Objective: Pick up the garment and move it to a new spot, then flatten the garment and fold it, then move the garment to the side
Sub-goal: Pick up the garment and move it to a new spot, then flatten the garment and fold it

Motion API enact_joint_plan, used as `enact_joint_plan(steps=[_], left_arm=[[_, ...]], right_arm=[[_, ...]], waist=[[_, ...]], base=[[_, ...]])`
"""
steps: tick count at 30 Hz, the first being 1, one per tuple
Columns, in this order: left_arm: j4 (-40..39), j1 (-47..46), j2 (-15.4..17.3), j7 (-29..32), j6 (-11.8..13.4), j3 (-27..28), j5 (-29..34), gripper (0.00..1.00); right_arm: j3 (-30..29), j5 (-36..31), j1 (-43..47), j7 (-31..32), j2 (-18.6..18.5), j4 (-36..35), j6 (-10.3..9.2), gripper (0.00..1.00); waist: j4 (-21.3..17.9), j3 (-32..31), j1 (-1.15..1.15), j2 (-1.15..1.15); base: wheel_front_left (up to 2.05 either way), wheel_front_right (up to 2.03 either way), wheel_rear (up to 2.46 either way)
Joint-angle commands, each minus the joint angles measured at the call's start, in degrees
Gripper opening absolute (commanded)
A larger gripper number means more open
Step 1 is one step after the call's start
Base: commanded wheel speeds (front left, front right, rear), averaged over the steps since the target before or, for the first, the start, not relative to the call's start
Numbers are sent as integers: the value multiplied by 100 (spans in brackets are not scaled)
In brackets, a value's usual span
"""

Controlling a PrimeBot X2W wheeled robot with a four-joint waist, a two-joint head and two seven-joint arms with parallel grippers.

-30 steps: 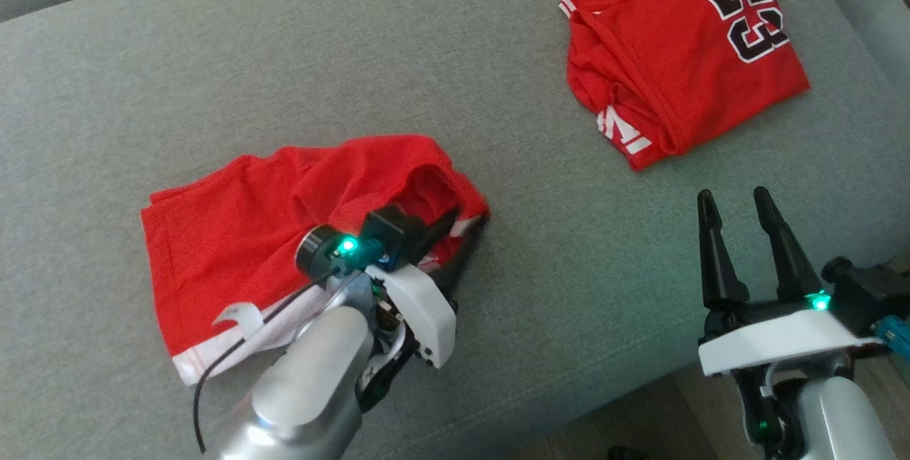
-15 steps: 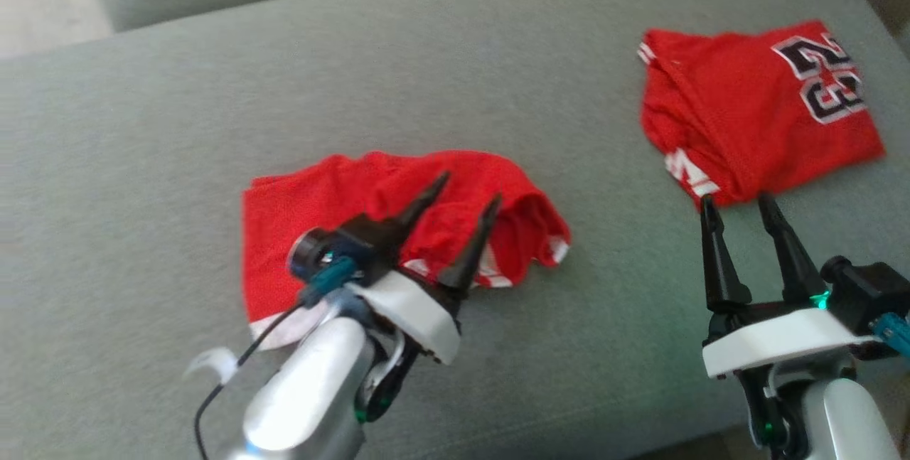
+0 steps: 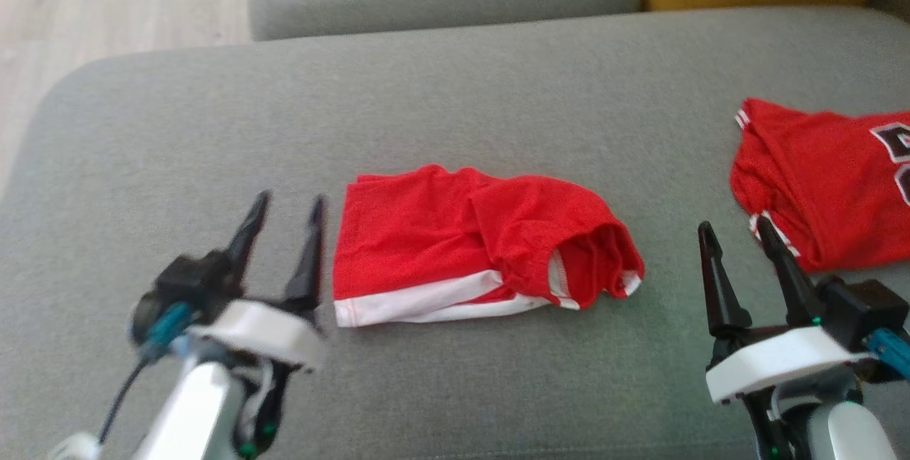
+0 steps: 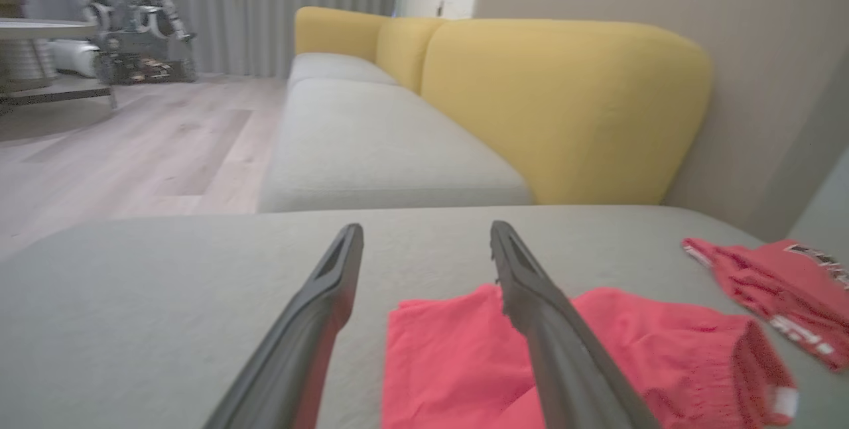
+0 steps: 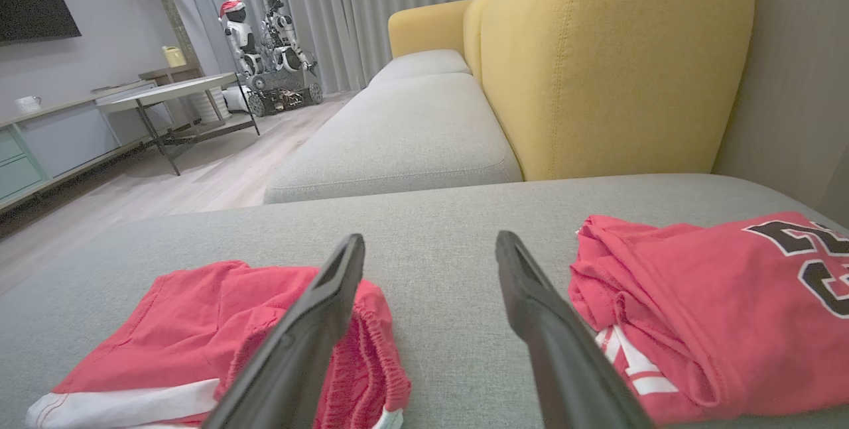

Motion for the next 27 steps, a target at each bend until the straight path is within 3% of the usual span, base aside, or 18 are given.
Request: enact_joint_plan(steps=[1,12,27], left_arm=[[-191,-140,169,-68,37,275,41,100],[-498,757,528,-68,70,722,-76,100],[-934,1351,660,128,455,678,59,100]], right_arm=[[113,-36,-76,5,-30,-225,-5,100],[179,-162,169,154,-30,-329,-5,100],[129,-249,417,232,-30,-422,-5,100]], waist=[[127,-114,0,0],[265,-358,0,0],[274,-556,0,0]], base=[[0,0,0],[0,0,0],[0,0,0]])
